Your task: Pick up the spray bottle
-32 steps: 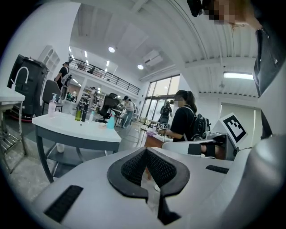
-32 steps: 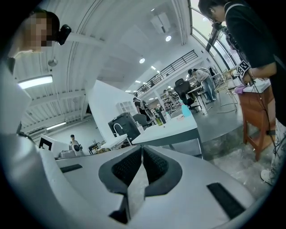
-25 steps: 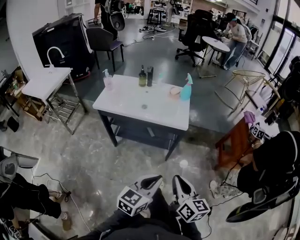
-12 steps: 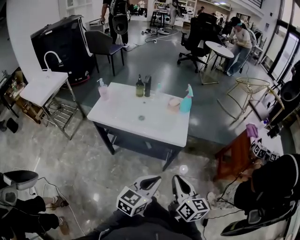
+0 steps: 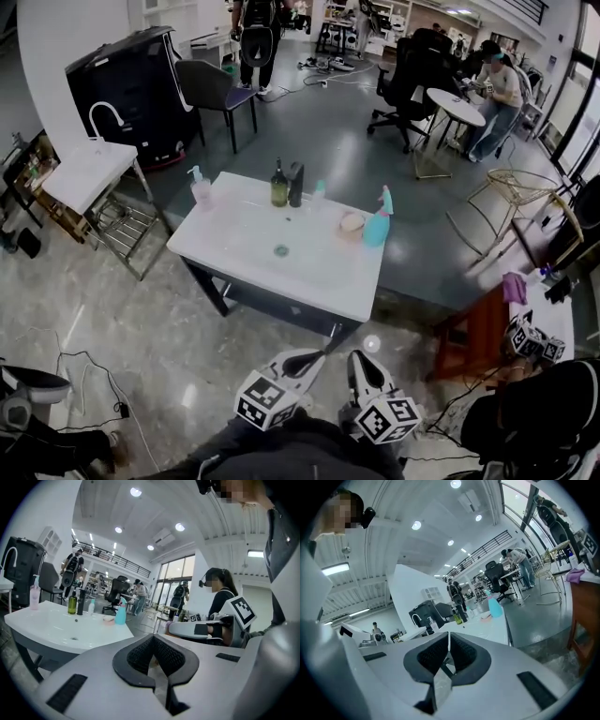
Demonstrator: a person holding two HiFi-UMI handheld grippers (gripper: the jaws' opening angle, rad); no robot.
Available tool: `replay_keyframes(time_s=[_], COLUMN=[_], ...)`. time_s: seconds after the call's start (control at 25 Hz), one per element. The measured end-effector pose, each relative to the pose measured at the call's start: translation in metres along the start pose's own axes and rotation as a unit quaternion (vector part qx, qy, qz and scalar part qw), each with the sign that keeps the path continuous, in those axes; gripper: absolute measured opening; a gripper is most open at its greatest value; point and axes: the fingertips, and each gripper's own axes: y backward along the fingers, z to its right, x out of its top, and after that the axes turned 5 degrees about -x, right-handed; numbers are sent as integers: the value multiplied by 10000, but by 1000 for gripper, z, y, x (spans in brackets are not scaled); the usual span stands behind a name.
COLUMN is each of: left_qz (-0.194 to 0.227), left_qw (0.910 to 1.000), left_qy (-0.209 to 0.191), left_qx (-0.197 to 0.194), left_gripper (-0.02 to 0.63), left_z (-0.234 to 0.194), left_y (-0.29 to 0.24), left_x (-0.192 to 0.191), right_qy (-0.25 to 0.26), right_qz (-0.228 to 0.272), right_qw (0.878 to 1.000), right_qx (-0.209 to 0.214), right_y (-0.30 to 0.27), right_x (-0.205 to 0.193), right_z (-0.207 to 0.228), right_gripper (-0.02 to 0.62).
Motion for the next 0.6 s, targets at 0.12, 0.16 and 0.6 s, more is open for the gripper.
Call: replay_keyframes(time_s=[0.12,0.16,0.6], left_qz=[23,34,28], left_qw=[10000,9999,9989], left_qy=[1,2,253], left_qx=[79,109,399], left_gripper=[3,3,3], left_z=[-12,-16,-31], left_y=[-17,-22,-34], left_x=[5,6,8], right_qy=[18,29,-171], right_qz=[-22,-20,-94], right_qw=[10000,9999,9996], right_qx=[72,99,186], right_y=[-16,-21,-35], right_x=[7,10,12], right_z=[14,18,40], right_gripper=[15,15,15])
